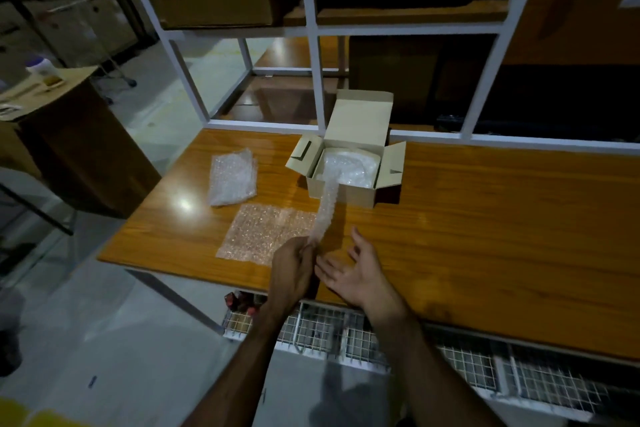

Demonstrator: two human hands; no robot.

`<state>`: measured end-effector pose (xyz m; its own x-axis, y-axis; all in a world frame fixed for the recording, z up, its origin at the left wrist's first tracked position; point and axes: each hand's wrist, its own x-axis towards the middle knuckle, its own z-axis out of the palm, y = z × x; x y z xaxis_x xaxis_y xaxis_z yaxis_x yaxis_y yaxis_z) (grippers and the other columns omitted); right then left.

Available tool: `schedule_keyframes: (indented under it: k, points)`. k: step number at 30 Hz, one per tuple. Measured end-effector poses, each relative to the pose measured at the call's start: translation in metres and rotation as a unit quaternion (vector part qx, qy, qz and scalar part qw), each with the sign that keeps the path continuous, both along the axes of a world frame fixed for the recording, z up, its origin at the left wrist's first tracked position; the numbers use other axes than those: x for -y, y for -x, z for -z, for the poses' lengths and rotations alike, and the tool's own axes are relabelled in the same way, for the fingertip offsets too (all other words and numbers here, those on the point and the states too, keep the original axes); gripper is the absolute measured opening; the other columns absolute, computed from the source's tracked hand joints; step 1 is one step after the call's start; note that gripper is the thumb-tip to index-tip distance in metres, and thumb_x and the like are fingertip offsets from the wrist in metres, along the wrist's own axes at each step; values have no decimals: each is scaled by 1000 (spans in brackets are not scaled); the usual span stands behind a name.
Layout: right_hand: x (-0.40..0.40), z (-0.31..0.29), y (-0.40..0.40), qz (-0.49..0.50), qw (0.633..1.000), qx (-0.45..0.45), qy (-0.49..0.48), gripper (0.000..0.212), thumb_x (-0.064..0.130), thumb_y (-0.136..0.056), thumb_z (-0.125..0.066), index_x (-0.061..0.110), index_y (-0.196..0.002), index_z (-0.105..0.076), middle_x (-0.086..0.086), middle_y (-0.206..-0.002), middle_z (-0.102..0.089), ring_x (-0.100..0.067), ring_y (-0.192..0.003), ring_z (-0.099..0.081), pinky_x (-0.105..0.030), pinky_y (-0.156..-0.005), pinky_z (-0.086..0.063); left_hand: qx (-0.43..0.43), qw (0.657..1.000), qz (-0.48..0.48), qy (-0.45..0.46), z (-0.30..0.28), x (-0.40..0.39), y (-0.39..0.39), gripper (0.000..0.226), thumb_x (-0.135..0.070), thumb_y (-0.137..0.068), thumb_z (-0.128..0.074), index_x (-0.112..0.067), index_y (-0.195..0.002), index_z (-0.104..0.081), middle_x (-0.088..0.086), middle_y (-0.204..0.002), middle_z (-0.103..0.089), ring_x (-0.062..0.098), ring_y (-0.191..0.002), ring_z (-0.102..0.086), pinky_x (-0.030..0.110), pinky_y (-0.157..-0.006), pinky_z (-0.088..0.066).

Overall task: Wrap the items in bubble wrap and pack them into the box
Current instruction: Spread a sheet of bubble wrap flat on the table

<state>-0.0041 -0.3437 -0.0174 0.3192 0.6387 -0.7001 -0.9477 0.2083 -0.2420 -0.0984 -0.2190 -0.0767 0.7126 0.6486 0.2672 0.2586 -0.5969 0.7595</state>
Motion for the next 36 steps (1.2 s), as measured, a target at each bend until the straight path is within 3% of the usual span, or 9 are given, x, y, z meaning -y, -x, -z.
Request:
schedule_keyframes:
  k: [5,12,17,21,25,30,32,34,36]
  points:
    - [-5,-2,18,23,998,56,6,40,45,-89,-75,21,-120,-65,-5,-126,-73,-21,-121,-63,-39,-103,-41,-23,996,84,28,-9,11,20,43,-35,-115,-41,-17,-89,-70,-2,-73,-71,15,-63,-65,35,-57,-52]
    - [-9,-11,3,89,989,115,39,38,13,-96,-68,18,-134,-63,-9,-123,-70,-24,-107,-66,-35,-80,-52,-81,986,142,-14,7,-1,21,44,-27,-108,-49,-16,-66,-54,-1,-59,-56,17,-54,-56,43,-54,-48]
    - [20,-4,-33,149,892,348,246,54,13,-88,-77,42,-127,-55,-4,-114,-71,-23,-93,-70,-37,-70,-60,-100,979,156,-83,-14,11,30,16,-18,-98,-59,-13,-98,-74,10,-94,-75,26,-85,-67,39,-77,-55]
    - [63,9,-56,147,837,426,309,63,5,-91,-73,37,-137,-44,4,-119,-60,-21,-94,-68,-40,-70,-63,-182,966,124,-132,-7,8,33,55,-50,-98,-60,-13,-139,-66,12,-143,-65,31,-131,-57,47,-109,-47]
    - [102,36,-73,125,802,470,348,65,0,-93,-70,31,-142,-39,-2,-109,-69,-20,-87,-68,-31,-61,-50,-192,963,124,-144,0,15,28,62,-63,-102,-35,-20,-133,-67,5,-143,-65,28,-133,-54,49,-105,-44]
    - [126,48,-89,129,749,477,440,58,-1,-93,-64,24,-141,-44,-3,-97,-67,-24,-80,-64,-33,-61,-49,-193,955,117,-191,3,26,13,50,-54,-104,-32,-23,-123,-67,-2,-134,-66,22,-124,-51,40,-91,-31]
    - [130,47,-87,108,670,513,525,55,2,-90,-65,25,-138,-47,-3,-108,-65,-30,-97,-65,-41,-75,-55,-167,960,110,-197,7,29,5,42,-49,-106,-35,-22,-118,-65,-2,-127,-65,20,-121,-50,39,-89,-29]
    - [122,47,-78,40,515,608,603,49,9,-89,-68,21,-133,-53,-5,-123,-60,-26,-111,-59,-43,-88,-55,-159,960,103,-204,11,31,-5,38,-47,-107,-32,-22,-117,-59,-1,-124,-60,21,-120,-50,42,-92,-38]
    - [97,48,-62,-18,437,717,542,38,14,-95,-59,24,-131,-55,1,-131,-59,-17,-110,-58,-37,-91,-56,-183,956,98,-206,15,35,-19,43,-46,-108,-26,-19,-127,-54,3,-131,-56,24,-125,-49,51,-103,-44]
